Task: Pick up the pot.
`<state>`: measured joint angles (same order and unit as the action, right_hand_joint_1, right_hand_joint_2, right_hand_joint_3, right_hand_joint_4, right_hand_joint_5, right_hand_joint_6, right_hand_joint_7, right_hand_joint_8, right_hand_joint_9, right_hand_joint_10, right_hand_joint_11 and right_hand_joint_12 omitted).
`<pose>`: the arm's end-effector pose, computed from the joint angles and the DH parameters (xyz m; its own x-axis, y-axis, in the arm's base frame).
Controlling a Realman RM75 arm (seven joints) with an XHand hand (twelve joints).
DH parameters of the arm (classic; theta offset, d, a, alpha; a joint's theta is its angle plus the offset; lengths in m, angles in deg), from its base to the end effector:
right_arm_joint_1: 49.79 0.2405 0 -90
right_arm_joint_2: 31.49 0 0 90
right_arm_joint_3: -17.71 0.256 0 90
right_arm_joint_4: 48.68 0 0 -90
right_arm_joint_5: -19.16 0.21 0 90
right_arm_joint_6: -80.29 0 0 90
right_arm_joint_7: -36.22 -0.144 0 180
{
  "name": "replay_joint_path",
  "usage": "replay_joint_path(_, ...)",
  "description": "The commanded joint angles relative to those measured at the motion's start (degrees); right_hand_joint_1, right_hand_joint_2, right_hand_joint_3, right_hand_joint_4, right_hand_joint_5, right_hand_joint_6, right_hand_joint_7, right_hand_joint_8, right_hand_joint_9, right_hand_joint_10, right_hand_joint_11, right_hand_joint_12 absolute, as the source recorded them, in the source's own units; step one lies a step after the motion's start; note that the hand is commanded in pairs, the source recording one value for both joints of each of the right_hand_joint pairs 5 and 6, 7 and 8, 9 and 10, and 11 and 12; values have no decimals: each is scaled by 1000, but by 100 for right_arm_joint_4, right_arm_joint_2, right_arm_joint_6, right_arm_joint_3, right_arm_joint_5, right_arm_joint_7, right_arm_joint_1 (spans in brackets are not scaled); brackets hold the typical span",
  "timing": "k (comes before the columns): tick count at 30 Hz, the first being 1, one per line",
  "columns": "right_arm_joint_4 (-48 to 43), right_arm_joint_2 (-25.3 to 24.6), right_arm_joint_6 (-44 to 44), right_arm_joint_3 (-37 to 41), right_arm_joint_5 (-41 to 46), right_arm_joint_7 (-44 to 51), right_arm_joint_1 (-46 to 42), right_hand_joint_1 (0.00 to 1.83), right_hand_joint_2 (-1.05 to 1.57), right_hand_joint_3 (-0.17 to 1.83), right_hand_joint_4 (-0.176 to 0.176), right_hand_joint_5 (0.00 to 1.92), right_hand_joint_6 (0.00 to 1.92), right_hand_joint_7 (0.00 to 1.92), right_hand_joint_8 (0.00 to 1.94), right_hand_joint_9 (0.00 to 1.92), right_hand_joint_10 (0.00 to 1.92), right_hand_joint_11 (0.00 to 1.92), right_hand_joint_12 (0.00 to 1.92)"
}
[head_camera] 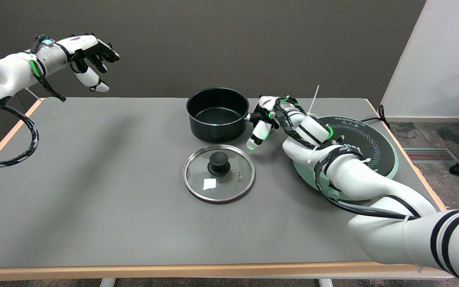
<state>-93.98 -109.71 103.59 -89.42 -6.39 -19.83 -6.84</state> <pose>-0.2479 -0.5111 0.3126 0.9334 -0.3018 0.1941 -0.1084 0.2787 0.9542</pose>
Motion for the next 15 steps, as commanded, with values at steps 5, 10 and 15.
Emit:
replay_joint_path(5,18,85,-54,-25,333,294,-94,1145,-241,829,-15,1167,1167,1167,1167,1167,1167,1167,1167)
replay_joint_path(10,-27,109,-86,-25,336,294,-65,1191,-92,694,-94,1482,1482,1482,1482,1482,1482,1482,1482)
replay_joint_path(15,-73,109,-168,-17,339,294,-38,1221,82,687,-27,1879,1879,1879,1879,1879,1879,1879,1879)
